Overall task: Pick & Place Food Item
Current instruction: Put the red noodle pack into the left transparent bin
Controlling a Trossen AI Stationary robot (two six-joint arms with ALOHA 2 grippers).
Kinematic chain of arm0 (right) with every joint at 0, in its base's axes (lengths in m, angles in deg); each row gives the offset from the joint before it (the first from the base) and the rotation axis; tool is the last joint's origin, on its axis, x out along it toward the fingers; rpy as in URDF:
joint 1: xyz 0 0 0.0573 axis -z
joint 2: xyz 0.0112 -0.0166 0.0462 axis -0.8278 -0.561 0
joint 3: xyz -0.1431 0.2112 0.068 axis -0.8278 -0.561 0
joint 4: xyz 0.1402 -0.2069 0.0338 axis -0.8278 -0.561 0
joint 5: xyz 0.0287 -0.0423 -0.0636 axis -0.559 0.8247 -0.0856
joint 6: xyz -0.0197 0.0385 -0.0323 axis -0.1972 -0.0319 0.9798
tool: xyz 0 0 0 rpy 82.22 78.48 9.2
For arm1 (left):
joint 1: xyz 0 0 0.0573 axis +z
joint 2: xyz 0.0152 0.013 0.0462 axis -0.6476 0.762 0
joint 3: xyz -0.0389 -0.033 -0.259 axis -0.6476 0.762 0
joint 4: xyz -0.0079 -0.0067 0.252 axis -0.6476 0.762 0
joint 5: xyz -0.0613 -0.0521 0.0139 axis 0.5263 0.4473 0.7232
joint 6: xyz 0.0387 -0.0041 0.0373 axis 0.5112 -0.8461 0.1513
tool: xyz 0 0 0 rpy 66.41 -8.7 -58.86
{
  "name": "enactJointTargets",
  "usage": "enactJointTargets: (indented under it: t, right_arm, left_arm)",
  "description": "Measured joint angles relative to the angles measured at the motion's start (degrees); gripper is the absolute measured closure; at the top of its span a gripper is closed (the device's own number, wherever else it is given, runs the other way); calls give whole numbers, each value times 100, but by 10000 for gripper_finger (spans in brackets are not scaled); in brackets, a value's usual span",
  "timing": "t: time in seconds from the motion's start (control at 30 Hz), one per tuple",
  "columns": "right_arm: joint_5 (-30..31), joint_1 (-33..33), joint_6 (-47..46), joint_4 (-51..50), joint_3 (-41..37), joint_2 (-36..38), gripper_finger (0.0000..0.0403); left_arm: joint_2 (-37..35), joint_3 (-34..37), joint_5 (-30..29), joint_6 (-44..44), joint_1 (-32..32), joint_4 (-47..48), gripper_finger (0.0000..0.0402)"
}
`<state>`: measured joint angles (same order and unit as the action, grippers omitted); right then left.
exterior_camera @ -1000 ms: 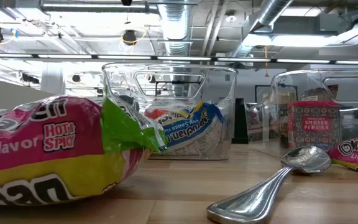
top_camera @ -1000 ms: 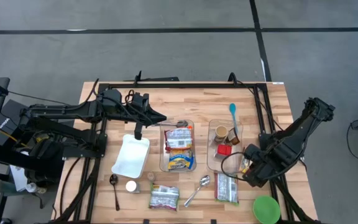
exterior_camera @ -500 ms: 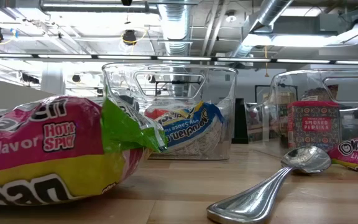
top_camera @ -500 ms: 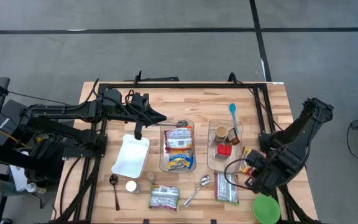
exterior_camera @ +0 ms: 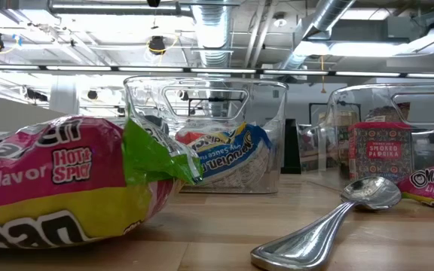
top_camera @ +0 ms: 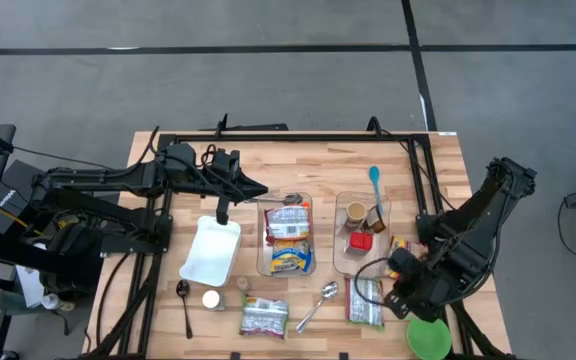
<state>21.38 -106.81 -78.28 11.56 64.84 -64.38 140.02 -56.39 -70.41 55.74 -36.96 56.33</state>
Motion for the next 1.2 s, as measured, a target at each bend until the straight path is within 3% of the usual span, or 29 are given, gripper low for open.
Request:
enactJointTargets:
  t: [0.27,0.57,0.8,1.0,1.2]
  right_arm:
    - [-492,-125,444,-151,-11,-822,345]
    - [-700,-443,219,-191,-11,-1195,345]
    - [-719,-734,-245,-174,-122,-1108,345]
    - [-857,-892,-853,991,-1180,-673,345]
    - [-879,-1001,-1797,1226,-2020,87,345]
  left_arm:
    - [0,0,0,0,0,-1,402]
    - [1,-1,-1,0,-1,-1,402]
    - [1,-1,-1,0,0,0,402]
    - [0,-2,-1,0,0,-2,402]
    - [1,-2,0,0,0,0,402]
